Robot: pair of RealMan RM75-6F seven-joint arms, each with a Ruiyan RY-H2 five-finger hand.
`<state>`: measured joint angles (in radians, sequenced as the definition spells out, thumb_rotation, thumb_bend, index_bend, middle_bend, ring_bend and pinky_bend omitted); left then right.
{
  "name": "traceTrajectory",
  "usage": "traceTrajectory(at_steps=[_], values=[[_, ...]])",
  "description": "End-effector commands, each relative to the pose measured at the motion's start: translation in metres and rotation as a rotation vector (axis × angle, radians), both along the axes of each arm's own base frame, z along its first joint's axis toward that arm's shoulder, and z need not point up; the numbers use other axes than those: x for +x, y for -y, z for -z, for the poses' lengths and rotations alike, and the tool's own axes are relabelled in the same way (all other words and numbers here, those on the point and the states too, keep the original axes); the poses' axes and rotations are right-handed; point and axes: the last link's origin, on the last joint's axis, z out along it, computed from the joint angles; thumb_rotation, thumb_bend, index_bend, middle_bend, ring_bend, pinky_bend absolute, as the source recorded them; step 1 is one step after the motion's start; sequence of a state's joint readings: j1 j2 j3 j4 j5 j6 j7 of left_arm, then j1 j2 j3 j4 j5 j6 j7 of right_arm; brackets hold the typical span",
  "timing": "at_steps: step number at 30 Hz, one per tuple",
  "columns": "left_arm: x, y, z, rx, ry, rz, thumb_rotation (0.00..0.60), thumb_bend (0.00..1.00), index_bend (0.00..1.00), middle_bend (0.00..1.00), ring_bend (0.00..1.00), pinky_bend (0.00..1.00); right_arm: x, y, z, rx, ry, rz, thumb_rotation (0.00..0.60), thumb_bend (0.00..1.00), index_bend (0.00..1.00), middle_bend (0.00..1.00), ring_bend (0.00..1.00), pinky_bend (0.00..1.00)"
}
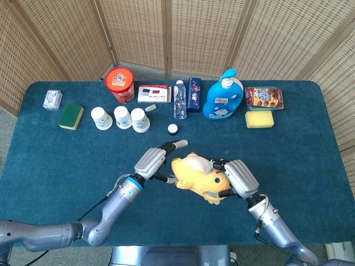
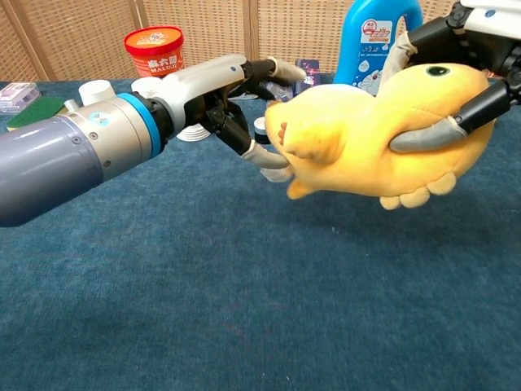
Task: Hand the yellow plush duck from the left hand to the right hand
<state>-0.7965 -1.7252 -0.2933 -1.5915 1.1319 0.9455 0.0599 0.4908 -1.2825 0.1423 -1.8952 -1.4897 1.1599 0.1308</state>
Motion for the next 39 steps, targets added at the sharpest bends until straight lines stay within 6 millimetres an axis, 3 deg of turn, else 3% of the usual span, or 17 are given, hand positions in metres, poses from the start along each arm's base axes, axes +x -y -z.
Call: traceTrajectory(at_steps=[1,5,9,13,20,26,29,39], values=[[-0.004,0.000,-0.006,-0.003,-0.016,0.010,0.600,0.00,0.00,0.00,0.00,0.27,0.000,0.001,-0.001,-0.003,0.000,0.001,0.600,0.42,0.68,0.73,0.65,0.83],[-0.010,0.000,-0.017,0.019,-0.042,0.021,0.600,0.00,0.00,0.00,0.00,0.23,-0.001,0.002,-0.002,-0.007,0.001,0.007,0.600,0.42,0.68,0.73,0.65,0.83],[-0.030,-0.002,-0.039,0.085,-0.136,0.041,0.600,0.00,0.00,0.00,0.00,0.14,-0.002,0.003,-0.004,-0.016,-0.003,0.012,0.600,0.42,0.68,0.73,0.65,0.83],[-0.059,-0.003,-0.072,0.207,-0.279,0.024,0.600,0.00,0.00,0.00,0.00,0.08,-0.005,0.005,-0.007,-0.030,-0.006,0.019,0.600,0.42,0.68,0.73,0.65,0.83],[-0.109,0.004,-0.131,0.373,-0.379,-0.072,0.600,0.00,0.00,0.00,0.00,0.08,-0.013,0.008,-0.014,-0.054,-0.003,0.042,0.600,0.42,0.68,0.73,0.65,0.83],[-0.171,0.022,-0.175,0.465,-0.456,-0.234,0.600,0.00,0.00,0.00,0.00,0.07,-0.017,0.010,-0.022,-0.083,0.000,0.050,0.600,0.42,0.68,0.73,0.65,0.83],[-0.193,0.031,-0.189,0.494,-0.482,-0.294,0.600,0.00,0.00,0.00,0.00,0.06,-0.018,0.011,-0.023,-0.090,0.001,0.054,0.600,0.42,0.68,0.73,0.65,0.83],[-0.239,0.063,-0.223,0.558,-0.509,-0.425,0.600,0.00,0.00,0.00,0.00,0.05,-0.024,0.011,-0.029,-0.112,0.003,0.069,0.600,0.42,0.68,0.73,0.65,0.83]])
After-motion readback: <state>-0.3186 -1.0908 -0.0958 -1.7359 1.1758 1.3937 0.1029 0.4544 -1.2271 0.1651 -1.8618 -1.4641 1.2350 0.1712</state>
